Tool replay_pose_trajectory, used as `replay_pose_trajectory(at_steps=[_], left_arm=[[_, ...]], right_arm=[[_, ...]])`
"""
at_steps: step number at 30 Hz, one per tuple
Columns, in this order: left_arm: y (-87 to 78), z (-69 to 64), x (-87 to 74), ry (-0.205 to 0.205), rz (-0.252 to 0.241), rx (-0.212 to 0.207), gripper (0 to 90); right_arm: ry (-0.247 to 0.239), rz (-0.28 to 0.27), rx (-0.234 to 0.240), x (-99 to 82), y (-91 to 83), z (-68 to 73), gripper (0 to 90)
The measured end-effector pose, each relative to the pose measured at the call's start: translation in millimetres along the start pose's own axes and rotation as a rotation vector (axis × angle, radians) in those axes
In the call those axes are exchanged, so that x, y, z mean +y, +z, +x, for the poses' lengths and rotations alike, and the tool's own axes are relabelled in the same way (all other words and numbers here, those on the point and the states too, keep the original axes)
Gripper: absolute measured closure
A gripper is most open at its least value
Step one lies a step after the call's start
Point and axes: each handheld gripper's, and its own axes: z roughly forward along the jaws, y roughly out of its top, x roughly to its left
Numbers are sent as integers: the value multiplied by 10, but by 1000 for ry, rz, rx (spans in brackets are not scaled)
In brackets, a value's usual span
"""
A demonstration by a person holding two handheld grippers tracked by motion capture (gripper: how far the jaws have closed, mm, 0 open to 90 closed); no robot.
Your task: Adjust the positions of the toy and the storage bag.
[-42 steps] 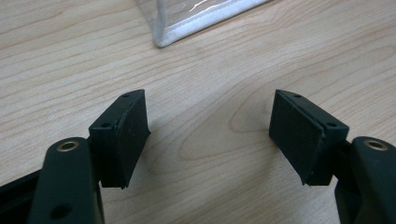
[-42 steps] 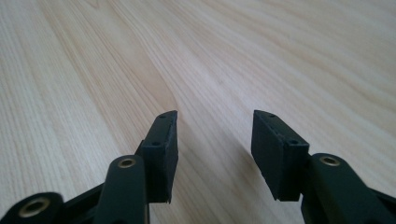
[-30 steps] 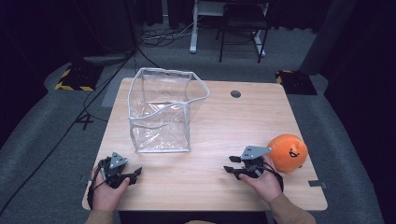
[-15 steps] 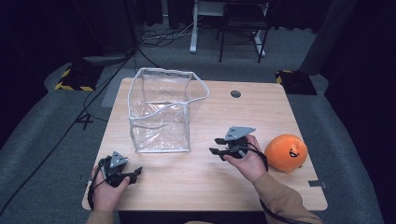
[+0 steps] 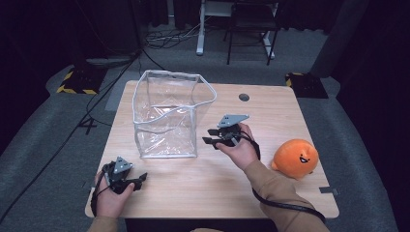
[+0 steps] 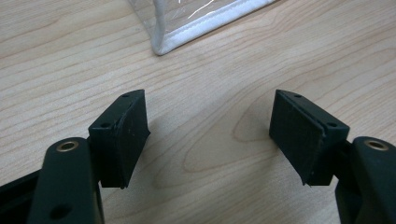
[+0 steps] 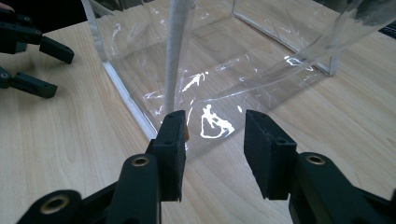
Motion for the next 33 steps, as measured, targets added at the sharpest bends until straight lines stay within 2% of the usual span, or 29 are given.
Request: replay_pose_trajectory(at_steps=[6, 9, 15, 17, 19, 21, 23, 24, 28, 31, 32, 33], left_arm=[[0, 0, 0, 0, 0, 0, 285], [0, 0, 0, 0, 0, 0, 285], [0, -1, 1, -1, 1, 1, 285], [0, -6, 2, -4, 1, 4, 285], [-2, -15, -3, -11, -2, 8, 287], [-5, -18, -6, -12, -2, 8, 288], [-5, -18, -6, -12, -2, 7, 288], [-6, -15, -5, -11, -1, 6, 288], [-3, -21, -3, -15, -2, 10, 288], [-3, -22, -2, -18, -2, 12, 291], [-1, -25, -2, -22, -5, 13, 293], [-1, -27, -2, -24, -5, 15, 295]], right_arm=[[4, -3, 8, 50, 120, -19, 606], [8, 3, -13, 64, 168, -17, 593], [24, -13, 17, 83, 303, -2, 590], [25, -8, 9, 93, 337, -4, 602], [2, 3, 27, 106, 342, -1, 640], [-21, 17, 10, 97, 305, 28, 644], [-21, 14, 3, 84, 273, 40, 649], [-6, -6, 8, 57, 205, 64, 650], [-7, -23, 36, 62, 177, 113, 642], [-15, -16, 47, 90, 232, 146, 673], [-17, 1, 57, 98, 287, 149, 783], [-23, 9, 65, 98, 303, 148, 837]])
